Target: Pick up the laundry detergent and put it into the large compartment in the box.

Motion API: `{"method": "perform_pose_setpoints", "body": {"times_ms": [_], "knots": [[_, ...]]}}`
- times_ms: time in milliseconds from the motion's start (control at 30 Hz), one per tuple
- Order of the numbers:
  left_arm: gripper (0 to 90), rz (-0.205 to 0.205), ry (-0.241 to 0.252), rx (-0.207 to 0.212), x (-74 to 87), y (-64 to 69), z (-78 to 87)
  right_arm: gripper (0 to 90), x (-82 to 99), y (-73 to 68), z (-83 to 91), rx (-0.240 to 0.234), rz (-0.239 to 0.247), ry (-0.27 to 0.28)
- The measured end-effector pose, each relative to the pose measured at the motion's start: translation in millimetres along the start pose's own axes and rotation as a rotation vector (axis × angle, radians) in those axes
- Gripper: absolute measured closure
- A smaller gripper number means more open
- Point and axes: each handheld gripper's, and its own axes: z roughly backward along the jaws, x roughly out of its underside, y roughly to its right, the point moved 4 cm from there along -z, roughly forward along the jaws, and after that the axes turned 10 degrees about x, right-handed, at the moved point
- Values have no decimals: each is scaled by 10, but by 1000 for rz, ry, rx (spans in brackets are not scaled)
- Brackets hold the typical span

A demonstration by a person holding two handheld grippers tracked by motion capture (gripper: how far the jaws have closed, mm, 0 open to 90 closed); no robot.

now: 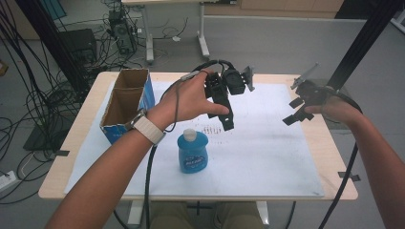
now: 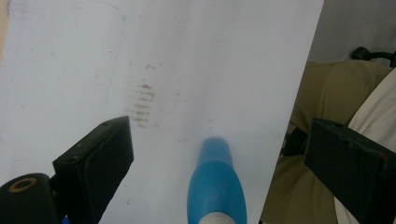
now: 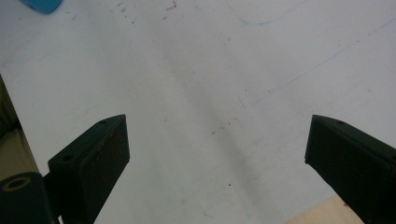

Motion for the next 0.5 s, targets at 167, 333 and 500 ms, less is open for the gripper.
{"method": "perform_pose_setpoints", "body": {"times_ms": [167, 333, 500], "knots": [[83, 2, -6, 8, -4, 0, 5, 63, -4, 6, 13, 0, 0, 1], [79, 11, 1, 8, 14, 9, 13, 63, -17, 1, 22, 1, -2, 4], [76, 13, 12, 0, 48, 16, 40, 63, -22, -14, 20, 4, 4, 3]]}}
